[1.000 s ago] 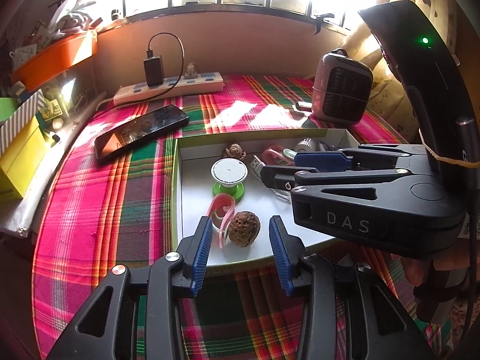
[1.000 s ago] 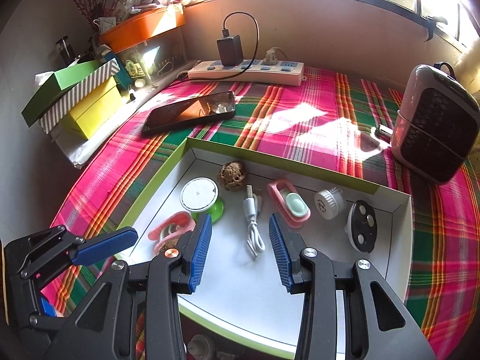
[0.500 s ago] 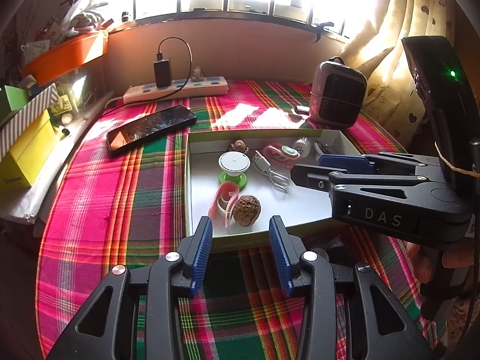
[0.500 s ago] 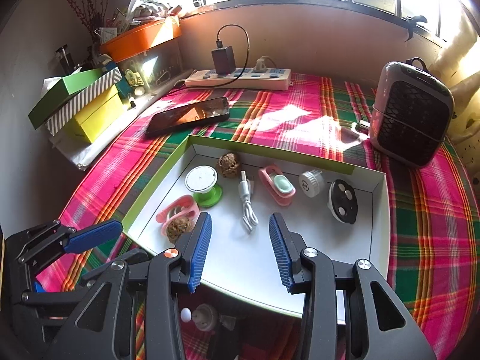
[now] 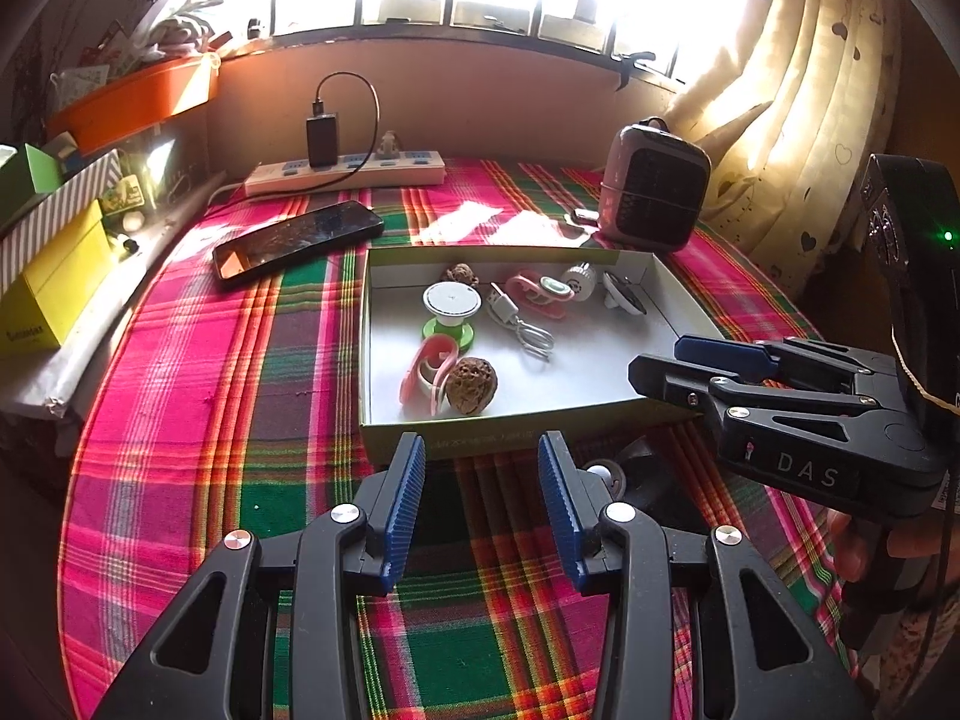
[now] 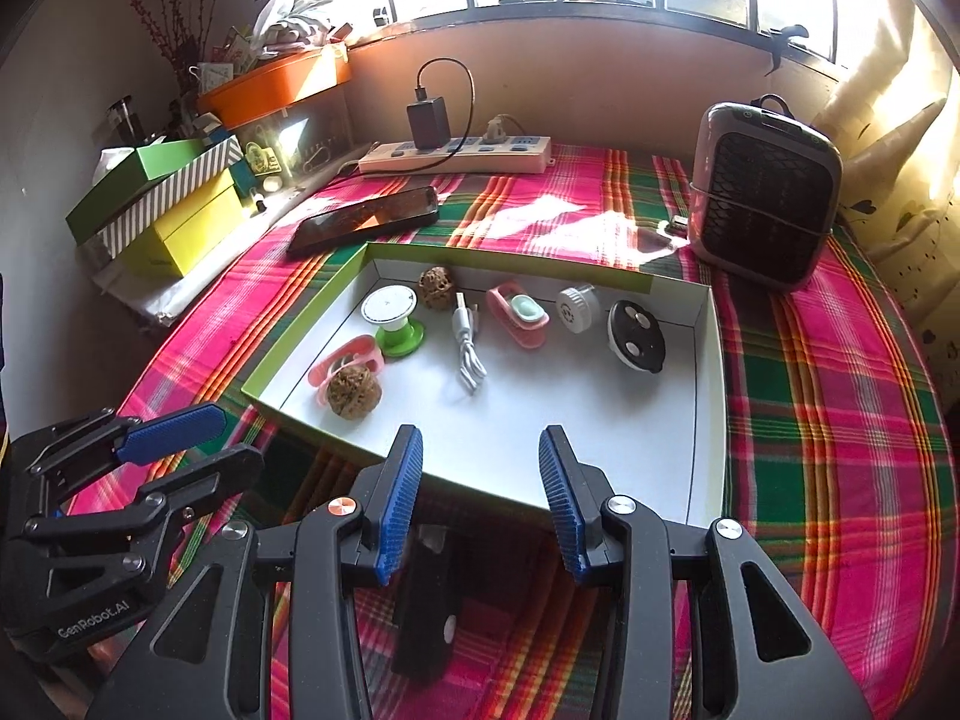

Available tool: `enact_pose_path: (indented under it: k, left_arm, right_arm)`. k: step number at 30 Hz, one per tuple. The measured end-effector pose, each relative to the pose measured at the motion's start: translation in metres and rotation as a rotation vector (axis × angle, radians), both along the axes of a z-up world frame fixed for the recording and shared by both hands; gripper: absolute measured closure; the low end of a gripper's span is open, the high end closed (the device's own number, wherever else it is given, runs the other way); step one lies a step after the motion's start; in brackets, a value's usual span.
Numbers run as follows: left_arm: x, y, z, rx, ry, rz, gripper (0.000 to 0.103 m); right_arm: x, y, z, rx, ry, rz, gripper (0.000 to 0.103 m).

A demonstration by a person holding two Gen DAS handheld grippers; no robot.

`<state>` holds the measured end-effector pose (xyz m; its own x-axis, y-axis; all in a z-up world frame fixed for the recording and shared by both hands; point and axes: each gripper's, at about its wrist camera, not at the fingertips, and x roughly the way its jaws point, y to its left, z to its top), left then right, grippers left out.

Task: Organize objects
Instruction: 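Withdraw both open grippers from the box, then grasp the white ball-topped knob with the left gripper while the right grasps the black case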

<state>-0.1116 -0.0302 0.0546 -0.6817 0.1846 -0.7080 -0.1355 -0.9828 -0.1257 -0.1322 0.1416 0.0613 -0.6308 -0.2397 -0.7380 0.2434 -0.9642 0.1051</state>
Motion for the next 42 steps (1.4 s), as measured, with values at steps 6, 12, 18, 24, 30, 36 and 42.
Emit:
enact_pose_path:
  k: [6,12,18,24,30,36,42]
  left_arm:
    - [0.005,0.003,-0.005,0.008,-0.014,-0.013,0.065]
    - [0.009,0.005,-0.012,0.022,-0.032,-0.027,0.065]
    - [0.012,0.005,-0.017,0.029,-0.047,-0.03,0.063]
    - [0.012,0.006,-0.021,0.044,-0.061,-0.04,0.063]
    - [0.011,0.006,-0.025,0.064,-0.077,-0.049,0.063]
    - [0.008,0.005,-0.029,0.074,-0.089,-0.045,0.063]
    - [0.005,0.005,-0.032,0.076,-0.1,-0.048,0.063]
  right_arm:
    - [0.014,0.001,-0.004,-0.002,0.0,0.002,0.061]
    - [0.026,0.001,-0.012,0.004,-0.009,0.005,0.061]
    - [0.035,0.002,-0.02,-0.002,-0.023,0.009,0.056]
    - [0.04,-0.001,-0.028,0.004,-0.04,0.024,0.056]
    - [0.041,-0.009,-0.033,0.028,-0.048,0.047,0.055]
    - [0.04,-0.018,-0.037,0.078,-0.046,0.067,0.055]
    - [0.037,-0.021,-0.044,0.113,-0.054,0.059,0.055]
